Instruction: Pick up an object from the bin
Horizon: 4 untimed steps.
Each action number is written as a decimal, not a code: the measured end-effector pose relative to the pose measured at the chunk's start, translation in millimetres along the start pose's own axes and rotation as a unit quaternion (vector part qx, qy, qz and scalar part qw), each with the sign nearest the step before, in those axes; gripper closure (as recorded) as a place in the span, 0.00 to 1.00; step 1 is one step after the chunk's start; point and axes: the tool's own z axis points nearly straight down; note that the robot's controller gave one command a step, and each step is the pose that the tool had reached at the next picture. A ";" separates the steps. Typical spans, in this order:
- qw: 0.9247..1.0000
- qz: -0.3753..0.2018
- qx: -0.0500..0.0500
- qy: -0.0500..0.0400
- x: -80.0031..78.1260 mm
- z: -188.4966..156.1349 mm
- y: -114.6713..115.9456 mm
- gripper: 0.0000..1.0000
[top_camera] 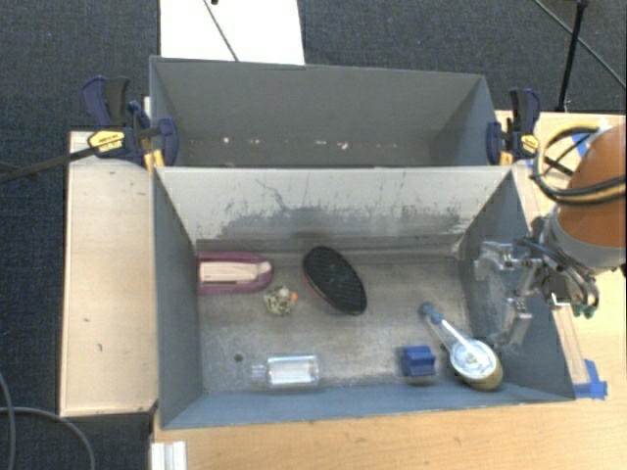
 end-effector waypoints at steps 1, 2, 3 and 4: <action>0.949 -0.315 0.000 -0.003 22.1 91.5 -4.0 0.00; 0.866 -0.500 0.003 -0.007 28.4 109.7 69.1 0.00; 0.866 -0.499 0.005 -0.009 27.8 109.2 67.7 1.00; 0.857 -0.516 0.004 -0.006 12.5 -11.5 86.1 1.00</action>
Offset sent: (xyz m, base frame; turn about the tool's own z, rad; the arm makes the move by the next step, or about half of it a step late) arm -0.0230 -0.0046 -0.0908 -0.6414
